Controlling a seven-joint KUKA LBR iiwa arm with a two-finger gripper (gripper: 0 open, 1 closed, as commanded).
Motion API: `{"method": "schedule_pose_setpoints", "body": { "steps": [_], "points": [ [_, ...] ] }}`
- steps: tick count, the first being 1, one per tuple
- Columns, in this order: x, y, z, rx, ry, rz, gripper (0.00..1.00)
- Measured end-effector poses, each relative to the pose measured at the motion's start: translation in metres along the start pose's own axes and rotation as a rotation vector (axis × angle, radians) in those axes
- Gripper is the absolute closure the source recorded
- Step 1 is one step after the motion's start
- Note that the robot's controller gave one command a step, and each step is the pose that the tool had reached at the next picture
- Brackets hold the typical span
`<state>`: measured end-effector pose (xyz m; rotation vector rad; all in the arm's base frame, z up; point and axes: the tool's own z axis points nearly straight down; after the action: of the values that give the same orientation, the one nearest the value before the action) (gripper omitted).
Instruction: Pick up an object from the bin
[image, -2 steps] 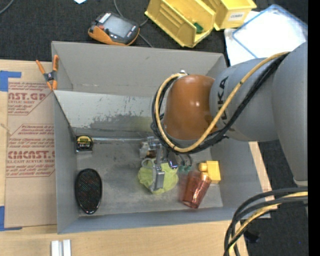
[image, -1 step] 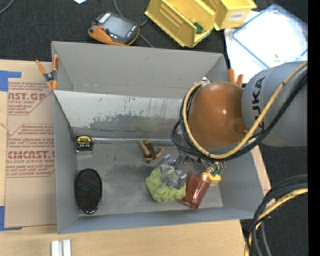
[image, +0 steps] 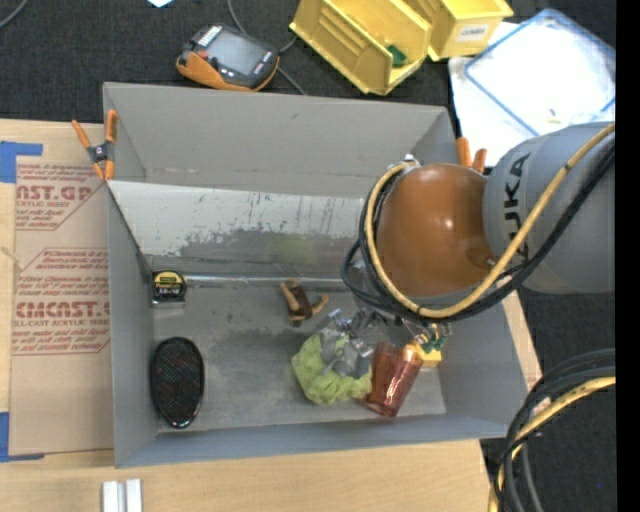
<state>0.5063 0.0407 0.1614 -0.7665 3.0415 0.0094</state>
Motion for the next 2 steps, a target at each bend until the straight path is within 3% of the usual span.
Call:
{"method": "schedule_pose_setpoints", "body": {
  "steps": [1,2],
  "points": [
    [-0.009,0.047,-0.075,-0.001,0.000,-0.211,1.00],
    [-0.008,0.000,0.018,0.001,-0.005,-0.202,1.00]
  ]
}}
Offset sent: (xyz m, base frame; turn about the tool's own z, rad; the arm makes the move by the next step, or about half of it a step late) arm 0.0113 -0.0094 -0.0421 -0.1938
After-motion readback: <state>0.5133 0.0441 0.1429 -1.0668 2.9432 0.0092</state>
